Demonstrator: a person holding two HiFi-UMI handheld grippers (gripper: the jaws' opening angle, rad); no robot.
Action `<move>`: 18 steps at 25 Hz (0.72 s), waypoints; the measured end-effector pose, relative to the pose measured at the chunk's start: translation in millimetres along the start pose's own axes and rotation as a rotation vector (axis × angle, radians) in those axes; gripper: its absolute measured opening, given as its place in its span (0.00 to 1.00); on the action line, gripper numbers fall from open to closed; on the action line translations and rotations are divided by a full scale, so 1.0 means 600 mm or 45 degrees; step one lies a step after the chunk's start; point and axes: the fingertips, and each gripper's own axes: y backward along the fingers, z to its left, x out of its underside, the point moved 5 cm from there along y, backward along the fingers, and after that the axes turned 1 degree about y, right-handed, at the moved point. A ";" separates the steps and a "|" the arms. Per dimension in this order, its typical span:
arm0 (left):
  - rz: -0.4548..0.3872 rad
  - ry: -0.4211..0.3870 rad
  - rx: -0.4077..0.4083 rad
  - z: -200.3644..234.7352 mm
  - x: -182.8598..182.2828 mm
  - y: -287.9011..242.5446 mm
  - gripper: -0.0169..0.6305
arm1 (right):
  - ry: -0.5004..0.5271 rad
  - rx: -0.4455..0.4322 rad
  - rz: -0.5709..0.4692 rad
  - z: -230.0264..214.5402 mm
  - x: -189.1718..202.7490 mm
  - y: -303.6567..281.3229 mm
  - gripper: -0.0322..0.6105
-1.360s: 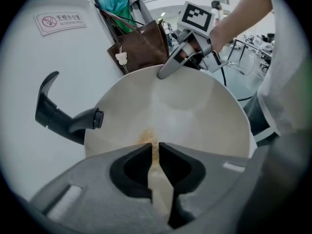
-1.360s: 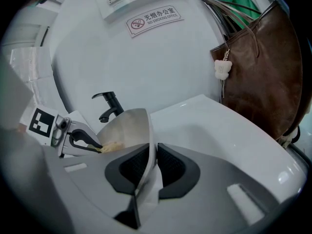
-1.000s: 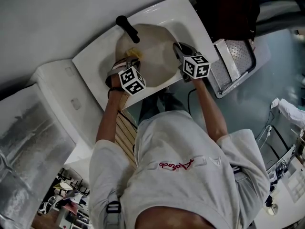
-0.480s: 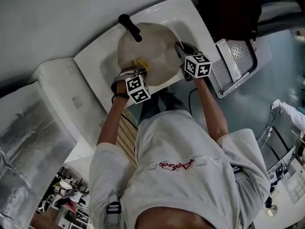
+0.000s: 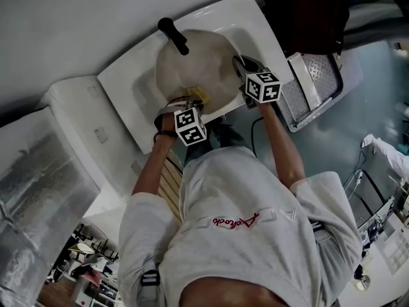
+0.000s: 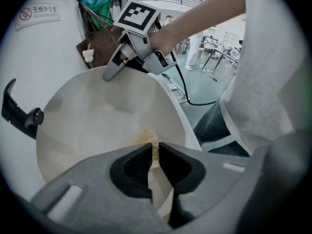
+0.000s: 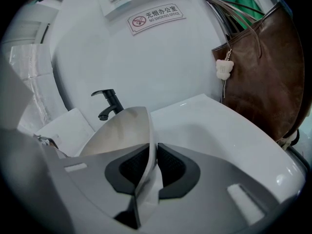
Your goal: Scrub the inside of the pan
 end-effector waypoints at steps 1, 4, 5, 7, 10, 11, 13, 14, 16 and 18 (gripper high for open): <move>-0.009 0.009 0.009 -0.001 -0.004 0.001 0.09 | 0.002 -0.002 0.002 -0.001 0.000 0.001 0.12; -0.037 0.028 0.033 -0.002 -0.011 0.003 0.09 | -0.001 -0.006 0.003 -0.001 0.000 0.001 0.12; -0.054 0.034 0.034 -0.002 -0.014 0.004 0.09 | -0.001 -0.007 0.004 -0.001 0.000 0.001 0.12; -0.107 0.058 0.019 0.003 -0.023 0.010 0.09 | 0.001 -0.011 0.006 -0.002 0.000 0.001 0.12; -0.209 0.125 -0.015 0.014 -0.037 0.026 0.09 | 0.009 -0.016 0.010 -0.002 0.000 0.000 0.13; -0.238 0.148 -0.029 0.019 -0.041 0.031 0.09 | 0.011 -0.017 0.011 -0.002 -0.001 0.001 0.13; -0.290 0.189 -0.071 0.029 -0.047 0.043 0.09 | 0.017 -0.019 0.017 -0.001 0.000 0.001 0.13; -0.315 0.208 -0.096 0.035 -0.049 0.049 0.09 | 0.021 -0.021 0.021 -0.001 0.000 0.001 0.13; -0.371 0.243 -0.155 0.046 -0.054 0.061 0.09 | 0.034 -0.027 0.029 -0.001 0.000 0.001 0.14; -0.434 0.288 -0.216 0.057 -0.059 0.075 0.09 | 0.049 -0.029 0.031 0.001 0.000 0.002 0.14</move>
